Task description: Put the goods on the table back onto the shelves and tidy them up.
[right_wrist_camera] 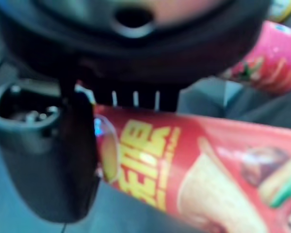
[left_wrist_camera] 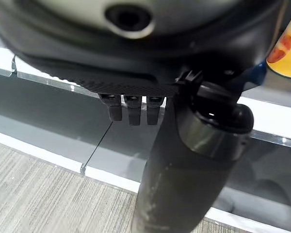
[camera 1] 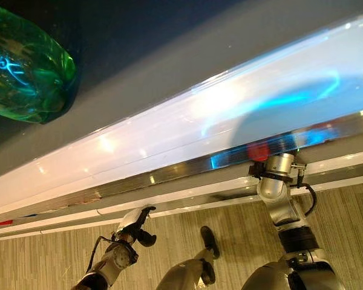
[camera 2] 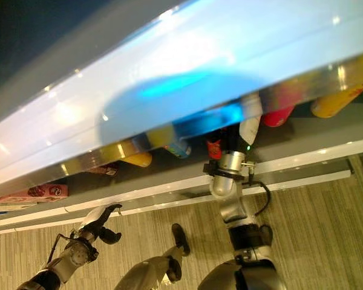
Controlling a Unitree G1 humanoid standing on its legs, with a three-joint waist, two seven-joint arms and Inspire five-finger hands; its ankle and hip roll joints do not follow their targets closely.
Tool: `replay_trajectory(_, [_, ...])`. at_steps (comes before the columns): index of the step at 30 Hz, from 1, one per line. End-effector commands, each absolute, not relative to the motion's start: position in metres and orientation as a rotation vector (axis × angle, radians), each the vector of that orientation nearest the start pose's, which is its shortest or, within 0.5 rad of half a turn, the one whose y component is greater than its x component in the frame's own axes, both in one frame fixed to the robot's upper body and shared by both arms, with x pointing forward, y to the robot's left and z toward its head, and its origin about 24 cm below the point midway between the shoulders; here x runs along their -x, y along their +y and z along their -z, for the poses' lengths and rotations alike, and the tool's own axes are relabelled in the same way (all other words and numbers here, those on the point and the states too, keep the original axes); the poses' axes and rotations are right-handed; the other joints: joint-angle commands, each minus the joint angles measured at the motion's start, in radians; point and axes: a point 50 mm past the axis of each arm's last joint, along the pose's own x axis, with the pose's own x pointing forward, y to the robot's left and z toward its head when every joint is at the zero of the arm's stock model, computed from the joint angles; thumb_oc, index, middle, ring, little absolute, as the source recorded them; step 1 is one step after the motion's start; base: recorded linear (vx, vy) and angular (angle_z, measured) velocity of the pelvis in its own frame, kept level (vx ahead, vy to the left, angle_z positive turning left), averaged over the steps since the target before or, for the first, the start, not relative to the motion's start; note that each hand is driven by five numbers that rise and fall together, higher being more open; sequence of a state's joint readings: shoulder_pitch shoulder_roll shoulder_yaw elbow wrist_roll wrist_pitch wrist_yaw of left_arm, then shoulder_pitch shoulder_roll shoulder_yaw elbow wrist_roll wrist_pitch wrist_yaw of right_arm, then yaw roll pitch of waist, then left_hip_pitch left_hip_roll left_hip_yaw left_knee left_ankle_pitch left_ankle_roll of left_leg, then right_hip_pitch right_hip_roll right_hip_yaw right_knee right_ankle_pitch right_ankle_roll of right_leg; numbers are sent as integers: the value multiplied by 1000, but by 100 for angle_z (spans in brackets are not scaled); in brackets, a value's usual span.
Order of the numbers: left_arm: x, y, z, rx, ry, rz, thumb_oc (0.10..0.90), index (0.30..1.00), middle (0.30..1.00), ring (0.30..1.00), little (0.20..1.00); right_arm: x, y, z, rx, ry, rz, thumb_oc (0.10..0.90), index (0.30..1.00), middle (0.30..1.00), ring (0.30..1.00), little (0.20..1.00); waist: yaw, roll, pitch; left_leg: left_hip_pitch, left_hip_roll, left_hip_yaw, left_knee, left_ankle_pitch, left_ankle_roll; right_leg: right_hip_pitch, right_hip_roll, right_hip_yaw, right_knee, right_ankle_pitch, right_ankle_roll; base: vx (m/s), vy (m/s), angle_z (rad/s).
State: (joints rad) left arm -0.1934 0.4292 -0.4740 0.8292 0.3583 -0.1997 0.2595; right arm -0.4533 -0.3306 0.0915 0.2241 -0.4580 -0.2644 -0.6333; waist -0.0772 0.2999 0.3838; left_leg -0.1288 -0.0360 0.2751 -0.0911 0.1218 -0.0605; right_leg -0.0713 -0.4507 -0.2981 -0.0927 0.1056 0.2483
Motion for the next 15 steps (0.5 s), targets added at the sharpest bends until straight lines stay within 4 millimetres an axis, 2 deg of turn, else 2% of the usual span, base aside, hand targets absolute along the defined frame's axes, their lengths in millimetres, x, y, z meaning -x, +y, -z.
replay_trajectory(1, [-267,271,19,-1121,217,-14,800,900,900,900,900,-306,-139,-226,512,-1081,324,400,300,300,300,300,-18,16,66,-33,66,-53,4,-111,-42,-91,-136,27,5,215,-8,-41,-2,-4])
replay_trajectory(4, [-282,273,-3,-1155,125,-48,800,900,900,900,900,-311,-137,-213,461,-1010,294,400,300,300,300,300,-30,18,95,-36,61,-51,4,-107,-42,-102,-143,38,5,224,-7,-37,11,-2])
replay_trajectory(14, [-305,276,-46,-1214,-35,-104,800,900,900,900,900,-317,-133,-205,461,-962,245,400,300,300,300,300,-50,40,136,-44,37,-46,4,-107,-39,-130,-165,60,5,241,1,-10,23,-2])
replay_trajectory(15, [-307,275,-50,-1218,-48,-107,800,900,900,900,900,-318,-132,-207,475,-969,236,430,345,345,345,345,-50,40,136,-48,35,-46,4,-107,-38,-137,-167,64,5,243,1,-16,4,-4])
